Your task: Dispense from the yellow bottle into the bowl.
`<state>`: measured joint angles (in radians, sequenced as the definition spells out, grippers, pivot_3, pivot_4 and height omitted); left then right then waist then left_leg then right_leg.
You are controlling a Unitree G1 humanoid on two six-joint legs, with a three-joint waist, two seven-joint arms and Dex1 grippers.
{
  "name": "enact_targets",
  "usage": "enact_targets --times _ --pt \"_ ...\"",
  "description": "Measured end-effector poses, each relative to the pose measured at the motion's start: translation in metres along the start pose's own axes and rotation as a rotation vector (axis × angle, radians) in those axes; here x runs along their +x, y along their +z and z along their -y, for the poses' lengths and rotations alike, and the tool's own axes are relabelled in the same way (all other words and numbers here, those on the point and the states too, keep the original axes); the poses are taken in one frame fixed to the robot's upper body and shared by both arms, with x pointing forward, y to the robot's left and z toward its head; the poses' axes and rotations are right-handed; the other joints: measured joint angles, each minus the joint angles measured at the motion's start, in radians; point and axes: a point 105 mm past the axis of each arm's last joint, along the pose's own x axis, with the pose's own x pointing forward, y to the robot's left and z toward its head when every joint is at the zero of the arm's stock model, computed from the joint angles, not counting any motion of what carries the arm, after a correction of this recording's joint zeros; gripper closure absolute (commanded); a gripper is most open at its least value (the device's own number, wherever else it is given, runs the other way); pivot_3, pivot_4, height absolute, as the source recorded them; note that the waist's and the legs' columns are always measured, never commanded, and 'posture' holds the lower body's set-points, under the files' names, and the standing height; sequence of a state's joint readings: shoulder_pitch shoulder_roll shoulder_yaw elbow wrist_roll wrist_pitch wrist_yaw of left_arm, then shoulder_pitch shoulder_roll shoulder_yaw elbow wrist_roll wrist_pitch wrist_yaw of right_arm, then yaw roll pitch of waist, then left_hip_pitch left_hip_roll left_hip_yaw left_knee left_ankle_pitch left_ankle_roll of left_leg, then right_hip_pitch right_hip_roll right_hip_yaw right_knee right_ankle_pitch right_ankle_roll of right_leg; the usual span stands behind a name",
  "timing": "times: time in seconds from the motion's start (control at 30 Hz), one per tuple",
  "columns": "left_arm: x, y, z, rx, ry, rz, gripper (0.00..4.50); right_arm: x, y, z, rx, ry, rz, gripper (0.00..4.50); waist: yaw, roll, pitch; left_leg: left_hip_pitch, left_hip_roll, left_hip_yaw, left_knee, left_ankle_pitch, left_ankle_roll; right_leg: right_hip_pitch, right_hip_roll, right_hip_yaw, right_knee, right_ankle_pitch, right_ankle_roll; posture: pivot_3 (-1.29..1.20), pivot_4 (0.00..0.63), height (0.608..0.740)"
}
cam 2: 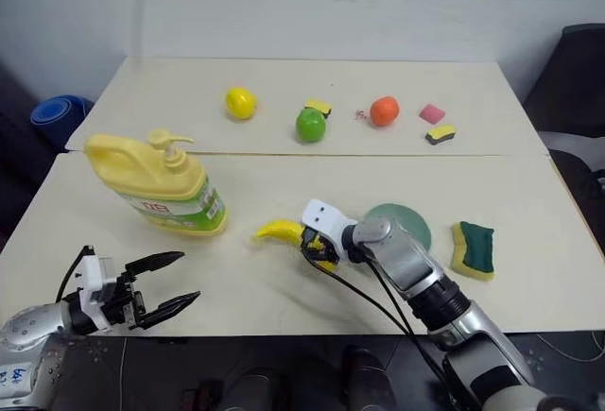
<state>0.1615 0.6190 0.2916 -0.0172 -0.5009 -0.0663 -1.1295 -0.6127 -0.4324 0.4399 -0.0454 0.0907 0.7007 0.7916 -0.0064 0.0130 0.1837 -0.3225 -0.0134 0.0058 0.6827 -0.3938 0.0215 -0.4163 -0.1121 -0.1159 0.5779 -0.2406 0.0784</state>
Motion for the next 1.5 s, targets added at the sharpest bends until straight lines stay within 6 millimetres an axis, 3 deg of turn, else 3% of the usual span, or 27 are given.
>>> enact_targets --times 0.1,0.13,0.23,0.33,0.4,0.47,0.63,0.77,0.83,0.87,1.03,1.17,1.27,1.37,1.5 --pt "0.007 0.004 0.0 0.011 -0.014 0.022 0.0 -0.02 0.023 0.01 0.023 -0.016 0.131 4.27 0.003 0.0 0.0 0.001 0.0 0.0 0.0 0.0 0.0 0.0 0.0 0.0 0.0 0.0 0.0 0.0 0.15 0.74" --pt "0.009 0.005 0.001 0.012 -0.02 0.026 0.0 -0.026 0.029 0.011 0.028 -0.015 0.169 4.44 0.003 0.0 0.0 0.001 0.0 0.0 0.0 0.0 0.0 0.0 0.0 0.0 0.0 0.0 0.0 0.0 0.15 0.74" --pt "0.017 0.008 0.002 0.015 -0.045 0.045 0.0 -0.055 0.047 0.017 0.085 -0.02 0.319 4.44 0.007 0.0 0.0 0.0 0.0 0.0 0.0 0.0 0.0 0.001 0.0 0.0 0.0 0.0 0.0 0.0 0.15 0.74" --pt "0.025 0.013 0.001 0.027 -0.064 0.064 0.0 -0.088 0.039 0.028 0.051 -0.063 0.279 4.44 0.011 0.0 0.0 0.001 0.0 0.0 0.0 0.0 0.001 0.002 -0.001 0.0 -0.002 0.001 0.001 0.0 0.15 0.74" --pt "0.026 0.012 0.002 0.02 -0.072 0.063 0.0 -0.091 0.027 0.031 0.104 -0.088 0.237 4.08 0.003 -0.001 -0.001 0.001 0.0 0.0 0.0 -0.001 0.001 0.002 0.0 0.001 -0.003 0.001 0.001 0.0 0.15 0.74" --pt "0.029 0.013 0.002 0.022 -0.081 0.068 0.0 -0.08 0.018 0.023 0.135 -0.06 0.189 3.53 -0.008 -0.001 0.0 0.001 0.001 0.001 0.0 -0.001 0.001 0.001 0.0 0.002 -0.002 0.001 0.001 0.0 0.15 0.74" --pt "0.026 0.01 0.001 0.01 -0.077 0.06 0.0 -0.028 -0.004 -0.016 0.118 0.081 0.027 1.77 -0.023 -0.001 0.0 0.002 0.001 0.002 0.0 0.0 -0.001 0.0 0.0 0.002 -0.002 0.0 0.001 0.0 0.15 0.74" --pt "0.024 0.008 0.002 0.002 -0.068 0.049 0.0 0.008 -0.004 -0.014 0.077 0.03 -0.005 0.34 -0.021 0.0 0.0 0.001 0.0 0.002 0.0 0.001 -0.001 -0.002 0.0 0.002 -0.001 0.0 0.001 0.0 0.15 0.74" --pt "0.022 0.006 0.002 -0.003 -0.062 0.045 0.0 0.015 -0.004 -0.007 0.044 -0.008 -0.024 0.34 -0.018 0.0 0.0 -0.001 0.0 0.001 0.0 0.001 -0.001 -0.002 0.0 0.002 0.003 0.0 0.001 0.0 0.15 0.74" --pt "0.021 0.005 0.003 -0.007 -0.057 0.042 0.0 0.018 -0.005 -0.002 0.023 -0.026 -0.045 0.44 -0.018 -0.001 0.0 -0.001 0.0 0.001 0.0 0.001 -0.001 -0.002 0.0 0.002 0.002 0.0 0.001 0.0 0.15 0.74" --pt "0.019 0.002 0.006 -0.019 -0.048 0.032 0.0 0.027 -0.017 0.0 0.026 0.002 -0.111 2.09 -0.02 -0.001 -0.001 -0.002 0.0 0.001 0.0 0.001 0.0 -0.003 -0.001 0.001 0.001 0.0 0.001 0.0 0.15 0.74" --pt "0.02 0.004 0.005 -0.012 -0.045 0.036 0.0 0.019 0.001 -0.007 0.06 0.076 -0.016 3.4 -0.02 -0.001 -0.001 -0.001 0.0 0.001 0.0 0.001 0.0 -0.003 0.0 0.001 0.002 0.0 0.001 0.0 0.15 0.74" --pt "0.023 0.008 0.003 0.0 -0.054 0.047 0.0 -0.005 0.029 -0.012 0.103 0.144 0.154 3.51 -0.016 -0.001 0.0 -0.002 0.0 0.001 0.0 0.001 0.0 -0.003 -0.001 0.001 0.002 0.0 0.001 0.0 0.15 0.74" --pt "0.032 0.021 0.003 0.034 -0.085 0.082 0.0 -0.054 0.046 -0.001 0.104 0.129 0.328 3.51 0.005 -0.001 0.0 -0.001 0.0 0.001 0.0 0.001 0.0 -0.001 -0.001 0.001 0.0 0.001 0.001 0.0 0.15 0.74" --pt "0.046 0.036 0.006 0.056 -0.135 0.128 0.0 -0.125 0.028 0.045 0.118 -0.124 0.339 3.51 0.017 0.0 0.0 0.0 -0.001 0.0 0.0 -0.001 0.003 0.002 -0.001 0.0 -0.005 0.002 0.003 0.0 0.15 0.74"
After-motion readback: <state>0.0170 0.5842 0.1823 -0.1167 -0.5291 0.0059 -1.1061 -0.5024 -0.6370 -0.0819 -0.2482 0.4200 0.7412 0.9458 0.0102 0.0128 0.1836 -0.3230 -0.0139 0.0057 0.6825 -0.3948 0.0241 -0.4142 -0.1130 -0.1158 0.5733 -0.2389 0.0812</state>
